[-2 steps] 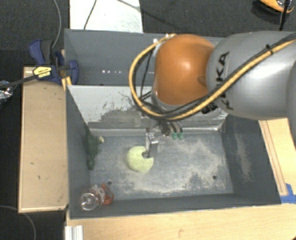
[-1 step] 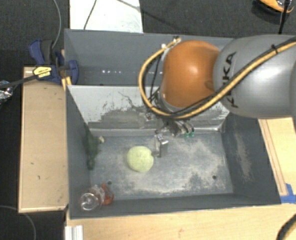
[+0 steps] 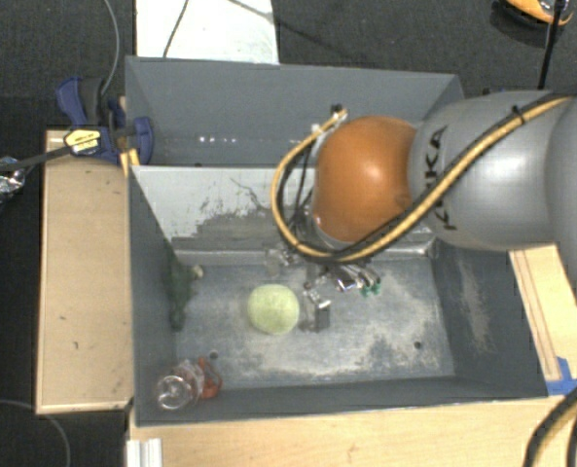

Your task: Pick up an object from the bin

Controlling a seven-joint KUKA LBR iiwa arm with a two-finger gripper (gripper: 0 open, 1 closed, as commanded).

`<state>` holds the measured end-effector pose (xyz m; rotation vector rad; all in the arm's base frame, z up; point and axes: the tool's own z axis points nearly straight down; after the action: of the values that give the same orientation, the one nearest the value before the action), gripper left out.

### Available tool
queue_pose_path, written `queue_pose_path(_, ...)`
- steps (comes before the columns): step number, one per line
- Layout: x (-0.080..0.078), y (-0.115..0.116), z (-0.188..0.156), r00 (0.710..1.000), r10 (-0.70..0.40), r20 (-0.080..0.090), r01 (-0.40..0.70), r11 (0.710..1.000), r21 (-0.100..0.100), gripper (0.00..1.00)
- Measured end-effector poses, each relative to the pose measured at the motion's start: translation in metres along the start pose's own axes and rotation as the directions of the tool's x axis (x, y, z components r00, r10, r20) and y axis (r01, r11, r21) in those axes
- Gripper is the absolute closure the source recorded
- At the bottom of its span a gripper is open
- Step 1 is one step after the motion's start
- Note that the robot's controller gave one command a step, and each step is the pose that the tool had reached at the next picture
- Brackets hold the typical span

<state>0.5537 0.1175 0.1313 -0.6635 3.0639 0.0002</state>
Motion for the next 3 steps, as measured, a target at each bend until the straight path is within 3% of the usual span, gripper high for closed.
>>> queue_pose_path(2,-0.01,0.01,0.043,0.98,-0.199,0.005,0.199,0.98,0.001,0.0)
queue_pose_path(3,-0.012,0.012,0.055,0.952,-0.307,0.008,0.307,0.952,0.0,1.0)
